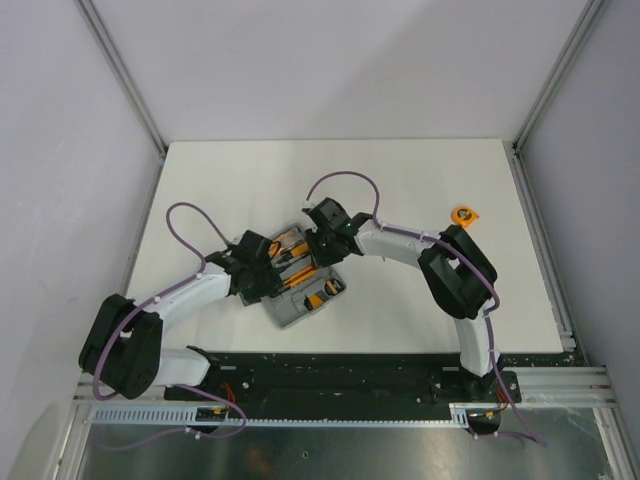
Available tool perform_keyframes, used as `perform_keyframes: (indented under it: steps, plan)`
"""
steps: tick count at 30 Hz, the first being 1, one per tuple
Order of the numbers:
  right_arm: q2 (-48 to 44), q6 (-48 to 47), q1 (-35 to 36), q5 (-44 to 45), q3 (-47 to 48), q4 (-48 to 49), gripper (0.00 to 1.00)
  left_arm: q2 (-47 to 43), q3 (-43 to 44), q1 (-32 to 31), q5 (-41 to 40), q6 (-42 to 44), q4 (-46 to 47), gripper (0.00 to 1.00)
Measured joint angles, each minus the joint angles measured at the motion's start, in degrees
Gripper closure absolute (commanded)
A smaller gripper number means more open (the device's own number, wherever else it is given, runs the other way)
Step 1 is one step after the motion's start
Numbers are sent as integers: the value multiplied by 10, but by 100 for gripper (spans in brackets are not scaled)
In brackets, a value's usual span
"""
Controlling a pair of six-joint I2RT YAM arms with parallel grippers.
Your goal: Pack the tool kit
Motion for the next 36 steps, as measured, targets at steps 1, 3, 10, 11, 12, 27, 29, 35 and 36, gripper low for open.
perform_keyframes:
  steps: [1,3,10,11,12,27,29,35,36]
  plan:
    - [0,1,-1,0,0,0,67,-1,-1,1,0,-1,1,42]
    - [0,2,-2,-2,0,2,66,-6,-4,3,2,-3,1,47]
    - [0,2,-6,-4,13,1,62,-11,-8,8,9,-3,5,50]
    - [0,2,-7,-4,16,0,62,-11,-9,8,9,-3,6,50]
    - [0,2,-7,-4,18,0,61,-10,-9,9,10,-3,7,49]
    - [19,-2,-6,1,31,-9,65,-6,-10,17,25,-2,19,69]
    - [24,-3,-6,4,39,-16,65,-4,-10,17,26,-2,22,70]
    - [36,-8,-5,16,53,-25,65,-2,-10,19,29,-2,27,71]
    - [37,-10,-4,18,55,-27,65,-1,-10,19,29,-3,28,72]
